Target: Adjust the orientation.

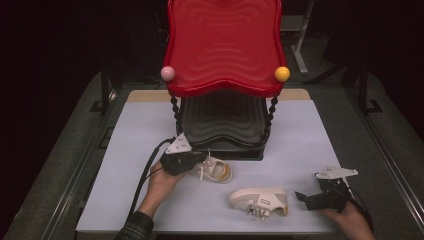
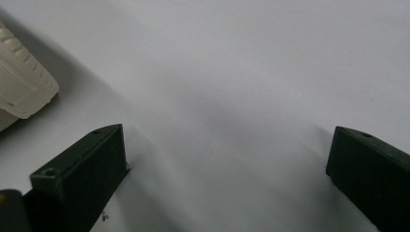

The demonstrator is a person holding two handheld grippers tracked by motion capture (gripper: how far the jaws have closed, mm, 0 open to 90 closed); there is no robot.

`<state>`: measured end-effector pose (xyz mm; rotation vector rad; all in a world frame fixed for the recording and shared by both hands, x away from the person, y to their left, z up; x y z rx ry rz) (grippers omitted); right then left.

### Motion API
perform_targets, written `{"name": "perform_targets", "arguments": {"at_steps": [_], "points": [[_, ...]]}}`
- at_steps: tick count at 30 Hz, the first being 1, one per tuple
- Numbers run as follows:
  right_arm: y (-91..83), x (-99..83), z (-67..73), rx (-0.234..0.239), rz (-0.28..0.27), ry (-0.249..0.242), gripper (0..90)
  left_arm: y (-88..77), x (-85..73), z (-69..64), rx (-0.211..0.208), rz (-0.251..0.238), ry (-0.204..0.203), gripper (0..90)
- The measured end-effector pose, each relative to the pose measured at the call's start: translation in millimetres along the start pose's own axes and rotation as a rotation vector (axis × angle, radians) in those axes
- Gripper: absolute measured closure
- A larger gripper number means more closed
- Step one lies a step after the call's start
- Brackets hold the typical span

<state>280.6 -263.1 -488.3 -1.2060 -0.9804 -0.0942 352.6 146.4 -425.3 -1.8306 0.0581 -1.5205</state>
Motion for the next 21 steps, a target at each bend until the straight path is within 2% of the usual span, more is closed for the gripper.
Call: {"name": "perform_targets", "arguments": {"at_steps": [5,9,13,16,19,21], "points": [[0.0,0.0,-0.1,0.0,0.0,-0.001,0.0,-6.2,3.6,-0.5,0.004,-0.021,0.001,90.0],[0.0,0.0,0.0,0.0,0.0,0.0,0.0,-12.7,11.4,-6.4,-0.015,-0.053,-0.01,89.7],[0.0,0.0,0.0,0.0,0.0,0.0,0.0,-12.4,20.2,-17.4,-0.059,-0.064,-0.022,83.3],[0.0,0.0,0.0,0.0,0.0,0.0,0.0,-7.8,24.2,-24.2,-0.08,-0.064,-0.047,76.1],[0.0,0.0,0.0,0.0,0.0,0.0,0.0,-0.1,25.8,-32.3,-0.104,-0.052,-0.062,67.8],[0.0,0.0,0.0,0.0,0.0,0.0,0.0,6.3,25.1,-37.6,-0.106,-0.038,-0.059,61.8]]}}
Point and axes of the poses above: each handheld gripper's, and its own axes: y roughly forward along the jaws, x roughly out of its top, z roughly to its left, the point moved 4 cm from there along y, roughly forward along the jaws, and after that the axes turned 1 degree about z, right-handed, at the moved point
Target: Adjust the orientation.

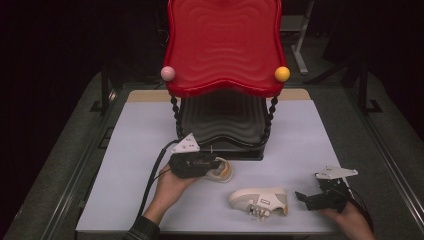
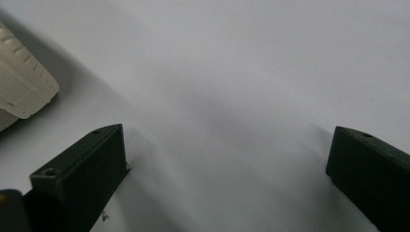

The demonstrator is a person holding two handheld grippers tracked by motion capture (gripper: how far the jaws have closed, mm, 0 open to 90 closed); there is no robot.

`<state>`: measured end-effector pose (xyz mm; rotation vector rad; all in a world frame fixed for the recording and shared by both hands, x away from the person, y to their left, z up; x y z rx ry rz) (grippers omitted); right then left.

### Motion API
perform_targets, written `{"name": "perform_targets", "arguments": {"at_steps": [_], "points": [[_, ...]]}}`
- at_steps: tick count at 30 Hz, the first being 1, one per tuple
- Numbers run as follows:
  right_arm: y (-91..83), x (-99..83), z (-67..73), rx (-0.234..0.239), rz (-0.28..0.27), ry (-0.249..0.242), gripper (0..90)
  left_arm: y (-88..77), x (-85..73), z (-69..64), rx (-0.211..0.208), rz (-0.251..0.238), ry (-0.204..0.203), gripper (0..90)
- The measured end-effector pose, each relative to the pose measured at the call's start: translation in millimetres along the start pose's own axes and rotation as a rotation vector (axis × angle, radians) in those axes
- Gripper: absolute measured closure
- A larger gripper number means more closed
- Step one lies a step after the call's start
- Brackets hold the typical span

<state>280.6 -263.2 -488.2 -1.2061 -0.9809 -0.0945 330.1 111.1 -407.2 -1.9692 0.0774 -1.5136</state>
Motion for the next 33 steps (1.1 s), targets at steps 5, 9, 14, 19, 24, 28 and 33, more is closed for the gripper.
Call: {"name": "perform_targets", "arguments": {"at_steps": [5,9,14,19,24,28,33], "points": [[0.0,0.0,0.0,0.0,0.0,0.0,0.0,13.7,-6.8,-6.1,-0.005,0.045,0.005,59.8],[0.0,0.0,0.0,0.0,0.0,0.0,0.0,21.9,-13.4,-10.4,-0.026,0.083,0.011,63.0],[0.0,0.0,0.0,0.0,0.0,0.0,0.0,27.3,-18.0,-11.9,-0.027,0.106,0.012,75.3],[0.0,0.0,0.0,0.0,0.0,0.0,0.0,23.0,-16.8,-13.4,-0.039,0.141,0.025,81.9],[0.0,0.0,-0.1,0.0,0.0,0.0,0.0,8.5,-19.3,-19.2,-0.057,0.17,0.046,82.2],[0.0,0.0,-0.1,0.0,0.0,0.0,0.0,-10.0,-21.3,-25.7,-0.081,0.174,0.061,82.1],[0.0,0.0,0.0,0.0,0.0,0.0,0.0,-26.6,-30.4,-41.1,-0.121,0.189,0.084,82.0]]}}
Point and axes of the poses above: each handheld gripper's, and its own axes: y roughly forward along the jaws, x roughly out of its top, z roughly to its left, the point moved 4 cm from there along y, roughly forward along the jaws, and after that the axes turned 1 degree about z, right-handed, at the moved point
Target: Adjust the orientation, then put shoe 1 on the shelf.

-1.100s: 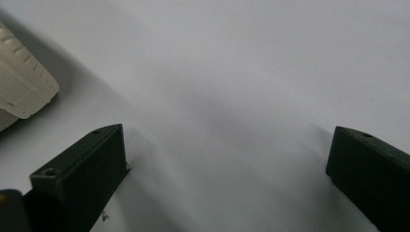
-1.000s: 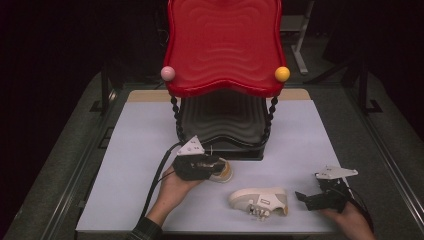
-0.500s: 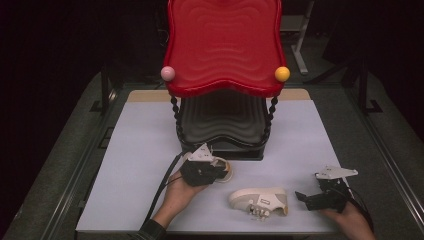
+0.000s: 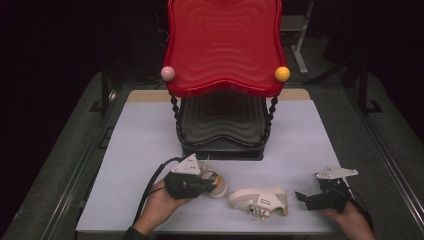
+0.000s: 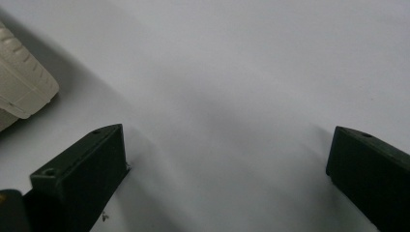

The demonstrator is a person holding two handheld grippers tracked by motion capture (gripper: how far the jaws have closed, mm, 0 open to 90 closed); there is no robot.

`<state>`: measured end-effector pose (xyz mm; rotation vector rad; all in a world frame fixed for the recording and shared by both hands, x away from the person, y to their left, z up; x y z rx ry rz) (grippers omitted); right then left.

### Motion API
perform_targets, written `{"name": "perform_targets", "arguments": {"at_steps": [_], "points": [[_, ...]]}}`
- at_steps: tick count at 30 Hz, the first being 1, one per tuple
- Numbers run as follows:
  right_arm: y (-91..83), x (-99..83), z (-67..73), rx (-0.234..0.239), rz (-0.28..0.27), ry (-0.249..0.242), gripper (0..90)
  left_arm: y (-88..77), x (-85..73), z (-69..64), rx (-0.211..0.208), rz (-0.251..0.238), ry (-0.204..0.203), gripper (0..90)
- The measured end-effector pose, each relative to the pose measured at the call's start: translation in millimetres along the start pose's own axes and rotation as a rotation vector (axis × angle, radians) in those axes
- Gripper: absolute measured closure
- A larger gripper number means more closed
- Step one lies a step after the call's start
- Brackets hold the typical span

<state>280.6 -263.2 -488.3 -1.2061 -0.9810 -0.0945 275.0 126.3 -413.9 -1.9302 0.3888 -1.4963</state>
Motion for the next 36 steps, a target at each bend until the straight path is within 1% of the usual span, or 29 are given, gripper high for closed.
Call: {"name": "perform_targets", "arguments": {"at_steps": [4,6,9,13,15,16,18,21,23,25,29,32,33,36], "points": [[-0.1,0.0,0.0,-0.001,0.002,-0.001,0.0,-3.3,-7.4,-12.4,-0.023,0.021,0.024,82.0],[-0.1,0.0,0.0,-0.001,0.002,-0.001,0.0,-4.3,-11.2,-16.3,-0.029,0.028,0.023,81.8],[-0.1,0.0,0.0,-0.001,0.002,-0.001,0.0,-3.6,-15.4,-17.5,-0.046,0.03,0.013,81.6],[-0.1,-0.1,0.1,-0.001,0.001,-0.001,0.0,1.9,-16.7,-19.4,-0.056,0.04,0.014,79.7],[-0.1,-0.1,0.1,-0.001,0.002,-0.001,0.0,2.7,-16.4,-18.9,-0.06,0.027,0.0,78.2],[-0.1,0.0,0.0,0.0,0.002,-0.001,0.0,2.9,-16.3,-18.6,-0.065,0.024,-0.009,74.5],[-0.1,0.0,0.0,0.0,0.002,-0.001,0.0,5.8,-16.0,-17.7,-0.057,0.019,-0.027,66.8],[-0.1,0.0,0.0,-0.001,0.001,-0.001,0.0,15.0,-15.5,-19.7,-0.047,0.027,-0.03,58.8],[-0.2,-0.1,0.1,-0.001,0.001,-0.001,0.0,20.6,-14.8,-21.7,-0.034,0.027,-0.025,57.5],[-0.2,-0.1,0.1,-0.001,0.001,-0.001,0.0,25.4,-14.5,-23.1,-0.033,0.034,-0.023,57.7],[-0.2,0.0,0.0,-0.001,0.002,-0.001,0.0,33.2,-16.2,-23.7,-0.018,0.036,-0.026,63.8],[-0.1,0.0,0.0,0.0,0.002,-0.001,0.0,33.8,-16.8,-21.1,-0.018,0.026,-0.033,68.5],[-0.1,0.0,0.0,0.0,0.002,-0.001,0.0,34.0,-16.8,-20.8,-0.021,0.023,-0.038,68.7],[-0.1,0.0,0.0,0.0,0.002,-0.001,0.0,33.1,-16.1,-21.6,-0.02,0.029,-0.03,71.8]]}}
Point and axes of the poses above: each handheld gripper's, and its own axes: y roughly forward along the jaws, x roughly out of its top, z roughly to its left, the point moved 4 cm from there along y, roughly forward along the jaws, and after that the axes turned 1 degree about z, right-handed, at the moved point
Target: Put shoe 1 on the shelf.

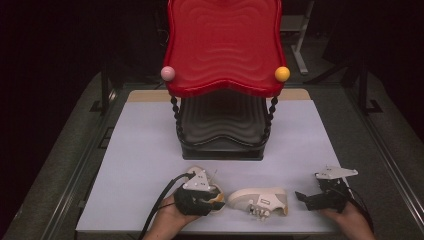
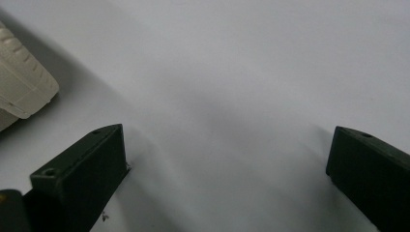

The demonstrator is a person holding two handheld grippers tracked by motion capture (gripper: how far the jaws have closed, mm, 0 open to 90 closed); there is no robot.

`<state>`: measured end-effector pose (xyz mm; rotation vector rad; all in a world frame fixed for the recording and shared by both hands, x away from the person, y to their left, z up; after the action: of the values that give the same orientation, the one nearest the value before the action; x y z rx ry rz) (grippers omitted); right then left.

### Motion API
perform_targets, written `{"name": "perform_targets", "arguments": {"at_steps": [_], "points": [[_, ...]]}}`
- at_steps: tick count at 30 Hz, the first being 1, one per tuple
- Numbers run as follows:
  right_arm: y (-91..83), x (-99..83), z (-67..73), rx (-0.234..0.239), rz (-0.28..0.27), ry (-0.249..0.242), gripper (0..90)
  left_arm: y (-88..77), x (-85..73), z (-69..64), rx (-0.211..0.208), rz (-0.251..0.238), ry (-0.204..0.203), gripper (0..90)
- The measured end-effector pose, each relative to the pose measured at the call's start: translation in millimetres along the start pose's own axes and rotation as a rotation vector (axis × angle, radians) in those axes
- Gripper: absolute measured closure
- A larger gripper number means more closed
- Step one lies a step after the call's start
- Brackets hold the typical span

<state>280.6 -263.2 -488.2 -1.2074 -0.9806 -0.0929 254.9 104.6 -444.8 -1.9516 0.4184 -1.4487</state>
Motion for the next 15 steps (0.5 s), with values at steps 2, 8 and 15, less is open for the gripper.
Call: {"name": "perform_targets", "arguments": {"at_steps": [2,8,15], "points": [[0.0,0.0,0.0,0.0,0.0,0.0,0.0,-1.2,-0.2,0.0,-0.003,0.01,0.003,74.4],[0.0,0.0,0.0,0.0,0.0,0.0,0.0,-4.7,-1.8,1.1,-0.026,0.026,0.011,76.4],[0.0,0.0,-0.1,0.0,0.0,0.0,0.0,-21.7,7.1,-3.0,-0.031,0.0,0.042,76.3]]}}
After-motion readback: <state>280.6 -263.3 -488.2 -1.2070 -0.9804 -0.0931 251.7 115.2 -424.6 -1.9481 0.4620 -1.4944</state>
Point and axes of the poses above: each handheld gripper's, and its own axes: y roughly forward along the jaws, x roughly out of its top, z roughly to its left, the point moved 4 cm from there along y, roughly forward along the jaws, and after that the axes turned 1 degree about z, right-handed, at the moved point
